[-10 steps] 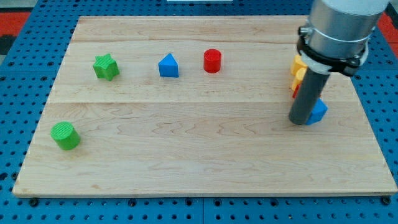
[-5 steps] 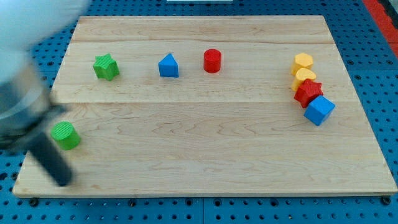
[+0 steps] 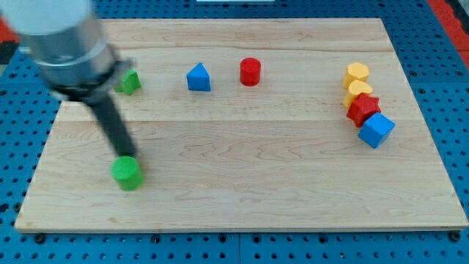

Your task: Move the green circle bottom left to the blue cube

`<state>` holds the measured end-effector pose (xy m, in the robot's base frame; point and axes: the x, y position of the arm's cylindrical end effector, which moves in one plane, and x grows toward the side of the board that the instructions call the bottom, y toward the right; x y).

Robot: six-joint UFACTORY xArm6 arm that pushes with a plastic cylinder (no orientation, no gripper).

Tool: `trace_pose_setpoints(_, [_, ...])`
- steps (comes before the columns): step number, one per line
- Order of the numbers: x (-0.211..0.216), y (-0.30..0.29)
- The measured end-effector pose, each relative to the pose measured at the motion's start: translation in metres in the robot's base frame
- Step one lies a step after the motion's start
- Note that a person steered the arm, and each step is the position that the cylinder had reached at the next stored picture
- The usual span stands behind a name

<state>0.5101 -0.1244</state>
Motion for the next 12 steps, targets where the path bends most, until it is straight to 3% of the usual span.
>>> trace_pose_setpoints(1, [-0.003, -0.02])
trace_pose_setpoints(2, [0.003, -0.098])
trace_pose_setpoints(3, [0.034, -0.107])
trace_pose_setpoints(5, [0.034, 0.071])
trace_pose_setpoints(6, [0.04, 0.039])
trace_pose_setpoints(7, [0.057, 0.05])
trace_pose_setpoints(9, [0.019, 0.185])
trace_pose_setpoints(11, [0.023, 0.17])
trace_pose_setpoints(12, [-0.001, 0.172])
